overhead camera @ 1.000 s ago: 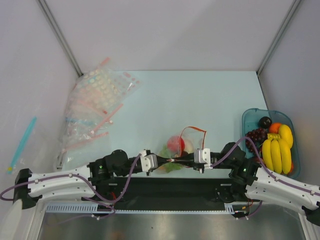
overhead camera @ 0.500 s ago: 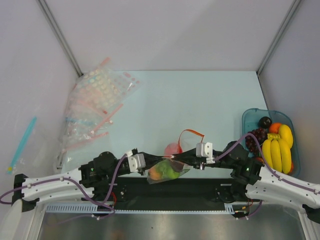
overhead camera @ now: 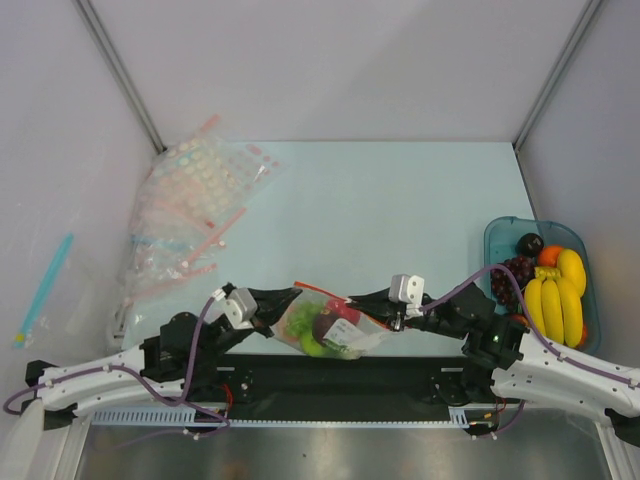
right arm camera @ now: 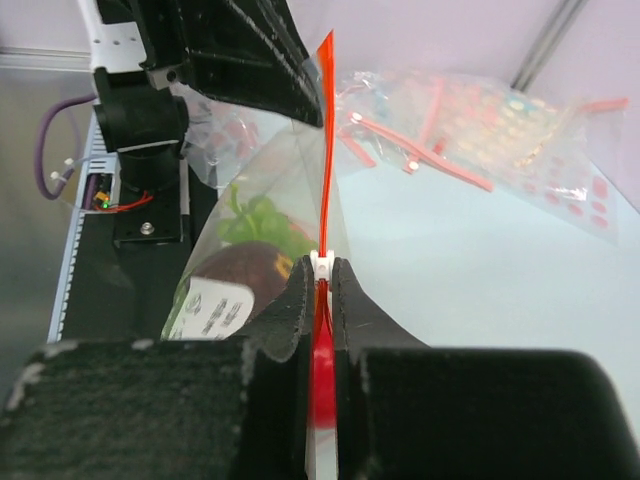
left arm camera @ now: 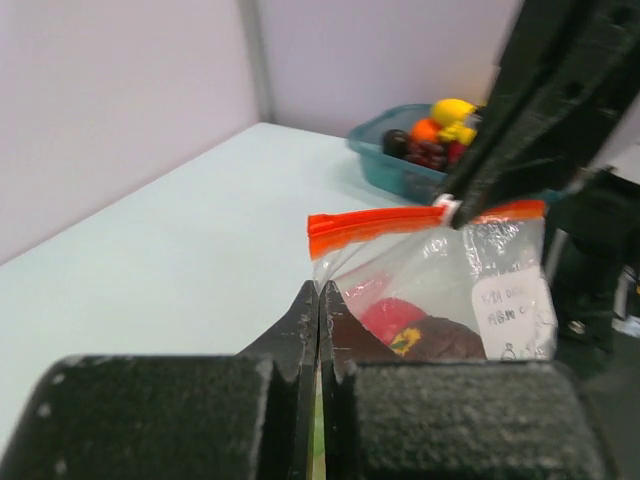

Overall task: Place the food in the zip-top bag and seal the zipper
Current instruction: Zip the zipper food storage bag at the center of the board.

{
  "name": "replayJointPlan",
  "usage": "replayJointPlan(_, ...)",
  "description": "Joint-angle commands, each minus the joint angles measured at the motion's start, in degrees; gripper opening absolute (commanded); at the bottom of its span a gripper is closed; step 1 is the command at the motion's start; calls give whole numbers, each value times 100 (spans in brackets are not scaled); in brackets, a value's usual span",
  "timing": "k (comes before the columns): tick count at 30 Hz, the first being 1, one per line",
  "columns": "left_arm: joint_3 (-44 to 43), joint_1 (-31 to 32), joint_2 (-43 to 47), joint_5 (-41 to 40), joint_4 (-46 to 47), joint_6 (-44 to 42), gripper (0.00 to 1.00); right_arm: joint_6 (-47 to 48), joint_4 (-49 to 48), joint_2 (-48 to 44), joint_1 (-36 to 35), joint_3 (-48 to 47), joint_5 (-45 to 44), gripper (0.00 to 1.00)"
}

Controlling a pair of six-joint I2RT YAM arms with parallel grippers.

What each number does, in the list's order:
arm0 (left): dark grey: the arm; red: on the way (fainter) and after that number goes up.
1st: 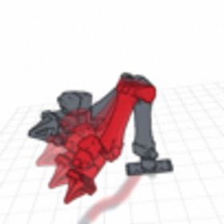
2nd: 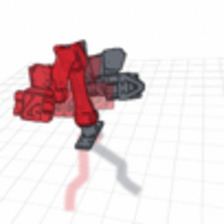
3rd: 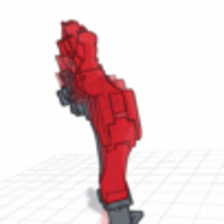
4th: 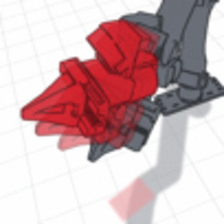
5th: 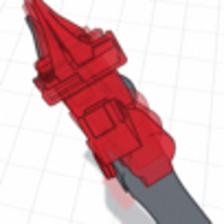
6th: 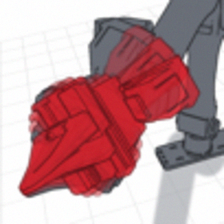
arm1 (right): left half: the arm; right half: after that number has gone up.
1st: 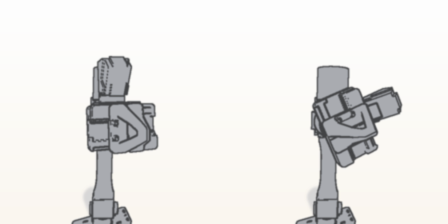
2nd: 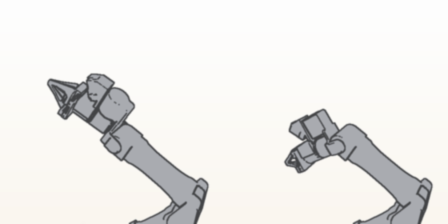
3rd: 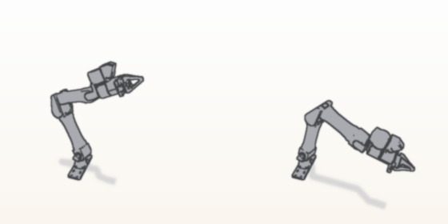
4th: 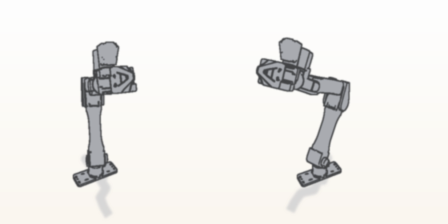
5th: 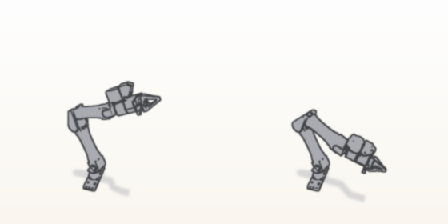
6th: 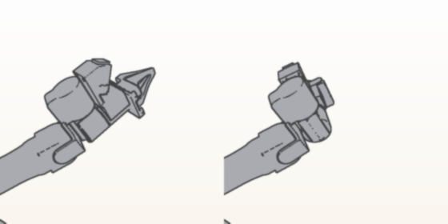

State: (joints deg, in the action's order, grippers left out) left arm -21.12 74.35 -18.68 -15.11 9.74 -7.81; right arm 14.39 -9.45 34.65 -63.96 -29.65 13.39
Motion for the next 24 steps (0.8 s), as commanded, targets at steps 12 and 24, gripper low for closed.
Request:
replayJointPlan(12, 170, -43, 628, -3805, -68, 368, 0, -358, 198, -108, 182, -269, -1092, 0)
replayJointPlan(24, 381, -43, 1006, -4737, 151, 193, 0, -744, 427, -213, 780, -243, -1628, 0)
